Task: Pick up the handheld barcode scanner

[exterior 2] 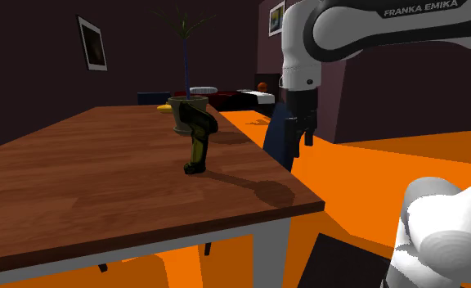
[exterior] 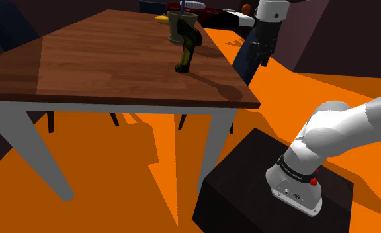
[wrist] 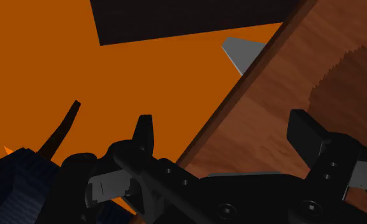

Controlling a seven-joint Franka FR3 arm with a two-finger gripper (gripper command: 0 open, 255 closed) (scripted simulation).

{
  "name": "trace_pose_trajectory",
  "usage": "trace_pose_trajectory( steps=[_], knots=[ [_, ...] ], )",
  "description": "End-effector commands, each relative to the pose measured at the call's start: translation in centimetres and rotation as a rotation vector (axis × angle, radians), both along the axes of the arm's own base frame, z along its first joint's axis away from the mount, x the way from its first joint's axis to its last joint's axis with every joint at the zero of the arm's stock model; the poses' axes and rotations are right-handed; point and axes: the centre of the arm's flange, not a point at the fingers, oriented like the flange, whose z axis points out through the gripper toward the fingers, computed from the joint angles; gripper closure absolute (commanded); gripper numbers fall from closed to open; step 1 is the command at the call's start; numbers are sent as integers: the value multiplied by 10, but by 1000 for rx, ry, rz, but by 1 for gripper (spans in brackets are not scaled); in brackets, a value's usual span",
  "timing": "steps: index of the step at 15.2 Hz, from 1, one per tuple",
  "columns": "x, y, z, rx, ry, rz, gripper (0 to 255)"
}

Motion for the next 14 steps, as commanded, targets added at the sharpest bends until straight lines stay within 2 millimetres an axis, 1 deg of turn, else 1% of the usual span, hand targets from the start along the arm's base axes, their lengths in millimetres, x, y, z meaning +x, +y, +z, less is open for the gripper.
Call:
trace_pose_trajectory(
  steps=[1,7,14],
  knots=[
    [0,0,0,0,0,0,0],
    [54,-3,12,110,-143,278,0],
    [113,10,37,238,-309,603,0]
  ],
)
